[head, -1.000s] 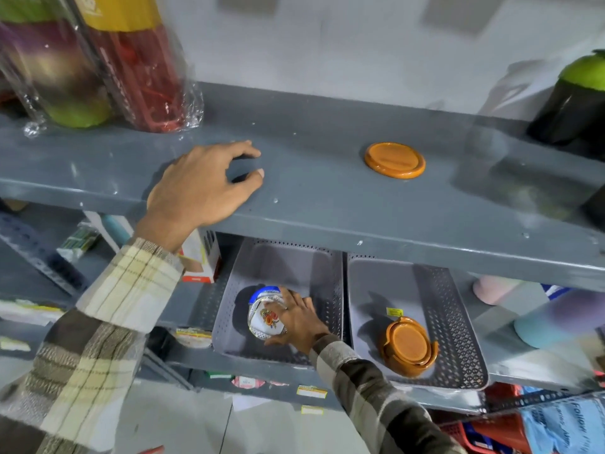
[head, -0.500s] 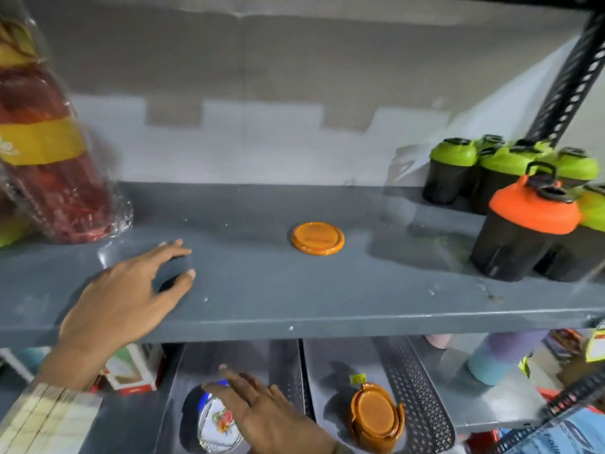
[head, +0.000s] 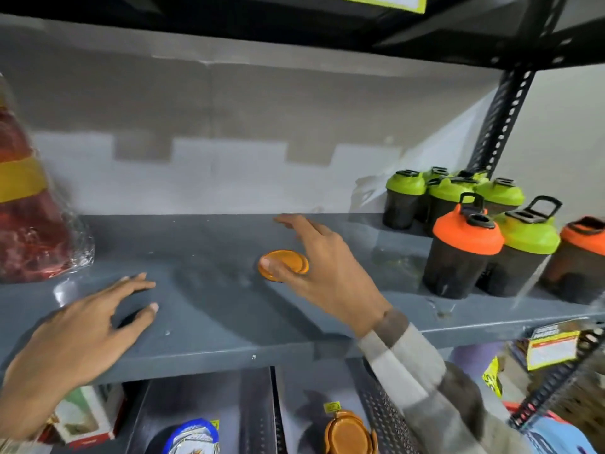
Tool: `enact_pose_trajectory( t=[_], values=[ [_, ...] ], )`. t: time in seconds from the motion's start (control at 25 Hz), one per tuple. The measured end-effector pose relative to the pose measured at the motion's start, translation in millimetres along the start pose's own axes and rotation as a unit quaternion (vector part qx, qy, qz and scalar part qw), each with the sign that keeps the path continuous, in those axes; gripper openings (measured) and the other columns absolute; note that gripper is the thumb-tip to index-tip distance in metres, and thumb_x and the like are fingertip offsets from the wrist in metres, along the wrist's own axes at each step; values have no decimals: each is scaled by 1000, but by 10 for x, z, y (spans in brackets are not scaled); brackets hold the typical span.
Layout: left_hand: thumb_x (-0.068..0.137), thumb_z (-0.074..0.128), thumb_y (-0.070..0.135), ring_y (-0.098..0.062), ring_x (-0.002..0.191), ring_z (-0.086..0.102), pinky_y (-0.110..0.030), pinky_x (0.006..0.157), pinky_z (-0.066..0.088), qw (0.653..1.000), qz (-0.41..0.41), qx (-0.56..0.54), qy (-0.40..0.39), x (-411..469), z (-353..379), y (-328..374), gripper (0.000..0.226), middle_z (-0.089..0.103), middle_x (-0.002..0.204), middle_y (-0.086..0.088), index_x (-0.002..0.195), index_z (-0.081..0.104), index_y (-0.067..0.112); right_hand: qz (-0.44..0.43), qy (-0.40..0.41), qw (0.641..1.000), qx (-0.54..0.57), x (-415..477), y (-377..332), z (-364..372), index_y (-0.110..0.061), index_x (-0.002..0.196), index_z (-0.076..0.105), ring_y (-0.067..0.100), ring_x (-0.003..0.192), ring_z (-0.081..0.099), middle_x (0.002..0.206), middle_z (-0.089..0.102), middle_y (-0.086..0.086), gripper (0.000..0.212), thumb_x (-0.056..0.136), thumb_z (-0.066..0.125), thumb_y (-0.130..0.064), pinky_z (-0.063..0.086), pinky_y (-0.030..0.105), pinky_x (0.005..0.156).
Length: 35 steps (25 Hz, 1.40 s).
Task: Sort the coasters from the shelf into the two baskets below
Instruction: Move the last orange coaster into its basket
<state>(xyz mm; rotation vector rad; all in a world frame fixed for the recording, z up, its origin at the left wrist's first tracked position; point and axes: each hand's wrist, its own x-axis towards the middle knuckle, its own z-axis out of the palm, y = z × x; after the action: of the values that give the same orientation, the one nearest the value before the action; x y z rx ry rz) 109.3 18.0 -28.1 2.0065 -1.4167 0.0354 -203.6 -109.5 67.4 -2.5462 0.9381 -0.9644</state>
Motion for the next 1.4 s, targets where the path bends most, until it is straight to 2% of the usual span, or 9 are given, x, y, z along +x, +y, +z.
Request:
enact_pose_trajectory(
  t=[0.16,0.28,0.52,0.6,0.72,0.84,0.96,1.2,1.4],
  values=[
    [70,21,103,-20,137,63,-55,105,54,1000,1,-2,4,-17,-25,45,50,48,157,33,114,39,87,72,-60,994,-60,275,365,294,-22,143,43,32,118,61,123,66,9,75,84,72,-56,48,44,100],
    [84,43,84,-20,141,58,-55,108,52,1000,-11,25,-6,-47,-58,124,24,46,159,32,109,39,86,91,-89,988,-91,300,536,487,-22,143,41,34,118,61,116,69,10,81,81,70,-64,40,46,103],
    [95,57,63,-26,124,67,-54,103,51,998,-15,58,-25,-46,-97,228,23,46,162,27,106,41,77,69,-40,995,-54,215,453,367,-24,137,39,30,107,61,93,64,-1,79,78,73,-64,37,40,96],
    [92,53,71,-28,126,67,-54,105,50,997,-13,65,-31,-55,-87,206,22,46,161,27,114,49,73,50,-21,998,-13,24,319,267,-27,137,37,28,104,58,96,67,1,79,77,73,-66,43,41,100],
    [78,38,82,-30,134,63,-56,112,48,997,-13,64,-29,-44,-67,180,63,47,160,29,134,58,59,0,7,1000,27,-395,95,155,-27,137,40,24,110,55,113,68,-1,81,75,77,-62,47,43,100],
    [78,37,86,-29,138,60,-58,113,46,998,-7,47,-38,0,-63,136,34,48,158,31,111,44,86,-35,39,998,26,-905,-56,73,-29,137,42,13,118,51,132,56,-15,78,75,76,-63,43,31,101],
    [78,34,96,-28,137,61,-61,111,47,999,9,41,-15,69,15,-48,30,53,156,29,107,39,90,-39,19,999,18,-1427,-28,104,-31,137,42,7,119,49,134,49,-25,76,76,70,-69,38,19,101],
    [80,45,95,-24,129,68,-56,110,51,998,48,-31,32,263,221,-521,45,63,146,24,120,54,78,83,-65,994,23,-2121,639,526,-34,131,46,12,115,52,125,51,-27,73,74,71,-73,46,26,97],
    [84,52,88,-12,132,65,-49,114,48,995,63,-71,37,348,401,-690,51,55,142,45,130,60,68,212,-70,975,23,-2421,1396,1006,-29,122,51,21,104,55,109,64,-9,66,71,81,-60,51,38,89]
  ],
)
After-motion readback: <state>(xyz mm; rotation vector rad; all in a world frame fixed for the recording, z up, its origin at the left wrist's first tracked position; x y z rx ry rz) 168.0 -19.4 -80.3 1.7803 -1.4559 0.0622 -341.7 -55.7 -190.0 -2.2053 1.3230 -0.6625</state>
